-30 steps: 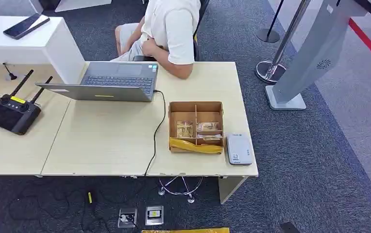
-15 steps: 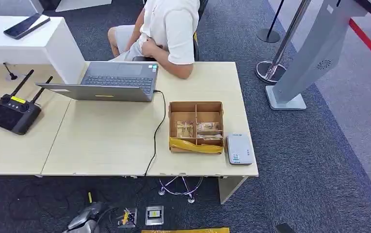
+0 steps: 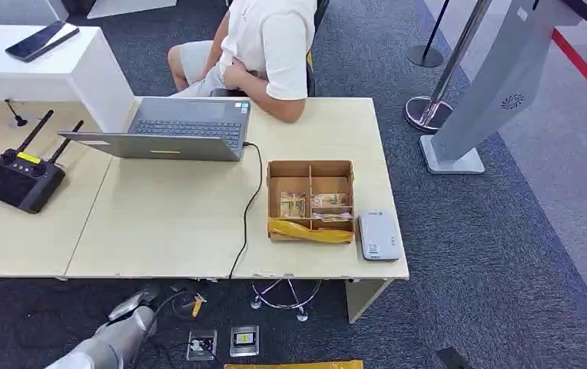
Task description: Pass the card to the sensor for recognition and then transmit it.
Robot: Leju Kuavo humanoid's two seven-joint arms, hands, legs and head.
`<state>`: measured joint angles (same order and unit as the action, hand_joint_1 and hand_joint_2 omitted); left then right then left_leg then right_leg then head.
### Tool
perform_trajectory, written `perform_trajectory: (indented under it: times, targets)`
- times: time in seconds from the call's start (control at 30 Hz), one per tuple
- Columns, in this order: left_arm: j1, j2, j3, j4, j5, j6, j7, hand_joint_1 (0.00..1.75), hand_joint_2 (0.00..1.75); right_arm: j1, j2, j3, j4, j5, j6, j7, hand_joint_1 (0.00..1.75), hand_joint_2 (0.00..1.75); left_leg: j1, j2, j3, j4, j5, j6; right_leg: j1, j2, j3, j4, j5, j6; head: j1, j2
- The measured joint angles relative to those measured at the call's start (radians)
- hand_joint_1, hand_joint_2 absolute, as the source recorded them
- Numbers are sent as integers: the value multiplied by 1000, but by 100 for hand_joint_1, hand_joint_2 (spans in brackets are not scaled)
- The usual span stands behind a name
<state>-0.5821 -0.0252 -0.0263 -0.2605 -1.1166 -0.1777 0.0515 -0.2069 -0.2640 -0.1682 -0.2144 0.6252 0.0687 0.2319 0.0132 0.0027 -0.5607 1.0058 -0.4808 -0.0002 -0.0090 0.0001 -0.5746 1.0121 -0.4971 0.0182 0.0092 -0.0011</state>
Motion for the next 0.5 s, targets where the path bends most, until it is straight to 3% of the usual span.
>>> perform_trajectory:
  times: [0.23, 0.37, 0.47, 0.5]
  targets:
    - [-26, 19, -8, 0, -28, -23, 28, 0, 0, -6, 3, 11, 0, 15, 9, 11, 0, 175, 1, 0, -7, 0, 6, -1, 1, 0, -7, 0, 5, 0, 0, 0]
    - [-56, 36, -21, 1, -72, -72, 30, 0, 0, -14, 9, 18, 0, 13, 8, 18, 0, 175, 2, 1, -23, 0, 16, -4, 3, 2, -24, 0, 17, -3, 0, 0]
    - [-76, 50, -29, 1, -99, -98, 8, 0, 0, -29, 17, 20, 0, 5, 2, 21, 0, 175, 4, 5, -41, 0, 26, -8, 5, 6, -44, 0, 29, -6, 0, 0]
    - [-78, 58, -31, 1, -121, -100, -34, 0, 0, -31, 19, 20, 0, -22, -13, 37, 0, 175, 5, 7, -47, 0, 28, -8, 5, 8, -49, 0, 31, -7, 0, 0]
